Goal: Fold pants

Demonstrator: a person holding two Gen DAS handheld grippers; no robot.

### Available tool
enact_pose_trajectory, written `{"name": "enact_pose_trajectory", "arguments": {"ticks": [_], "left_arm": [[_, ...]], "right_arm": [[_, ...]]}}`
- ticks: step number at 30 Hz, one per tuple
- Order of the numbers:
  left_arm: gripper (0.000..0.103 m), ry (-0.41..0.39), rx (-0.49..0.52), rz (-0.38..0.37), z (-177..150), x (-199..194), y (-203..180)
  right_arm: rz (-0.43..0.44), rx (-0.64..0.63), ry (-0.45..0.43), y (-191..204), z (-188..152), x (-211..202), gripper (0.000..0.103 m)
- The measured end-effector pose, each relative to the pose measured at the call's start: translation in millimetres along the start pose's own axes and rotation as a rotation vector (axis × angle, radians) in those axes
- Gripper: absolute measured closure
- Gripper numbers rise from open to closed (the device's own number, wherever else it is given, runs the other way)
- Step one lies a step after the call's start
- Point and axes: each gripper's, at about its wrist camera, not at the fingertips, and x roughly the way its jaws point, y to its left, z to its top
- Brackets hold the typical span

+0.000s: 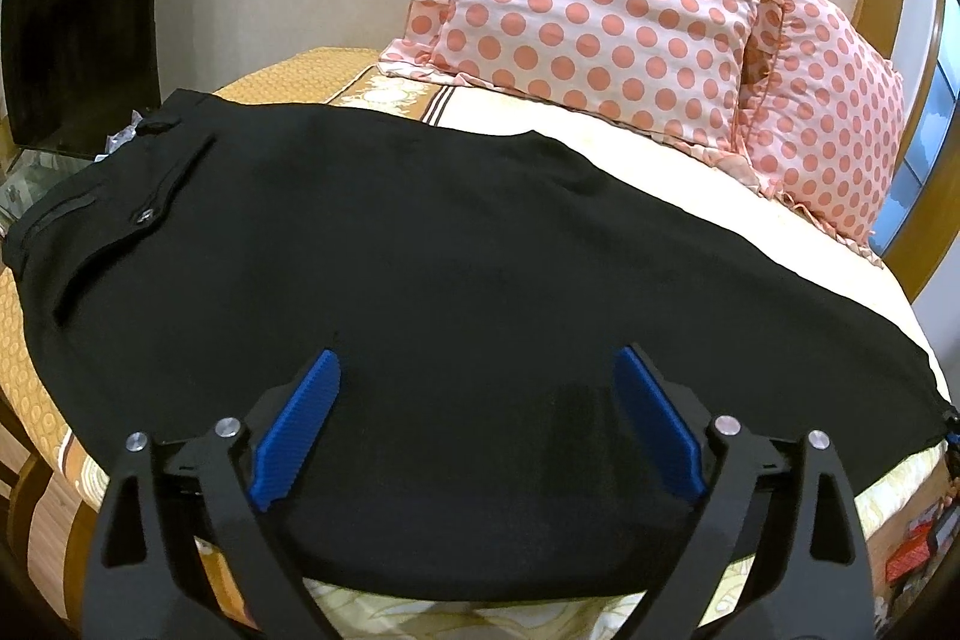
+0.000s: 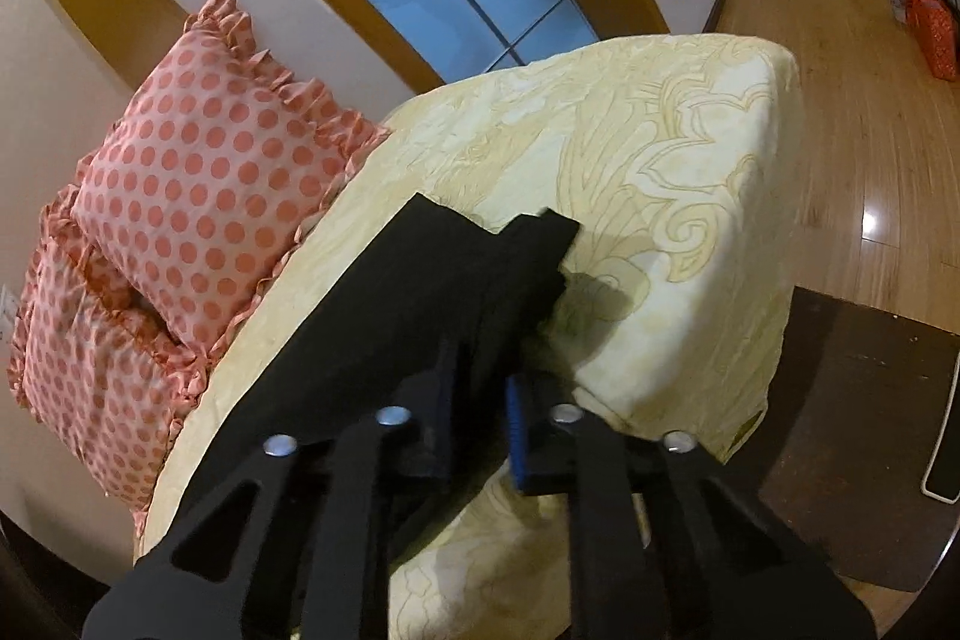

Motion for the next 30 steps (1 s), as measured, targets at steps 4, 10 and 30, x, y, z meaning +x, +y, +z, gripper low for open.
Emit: {"name": "enact_pose_trajectory", "arguments": {"ticks": [4, 10, 30], "left_arm": [[0.005, 0.001, 0.019, 0.004, -3.2, 1.1, -3.0], [0.002, -0.005, 0.027, 0.012, -5.1, 2.1, -4.7], [0.002, -0.020, -0.025, -0.030, -4.9, -1.8, -0.6]], "right_arm": [[0.041, -0.070, -0.040, 23.7, 4.2, -9.8, 0.097], [0.248, -0.297, -0.054, 127.0, -1.4, -27.3, 0.097], [0.630, -0.850, 0.594, 311.0, -258.0, 14.9, 0.097]]}}
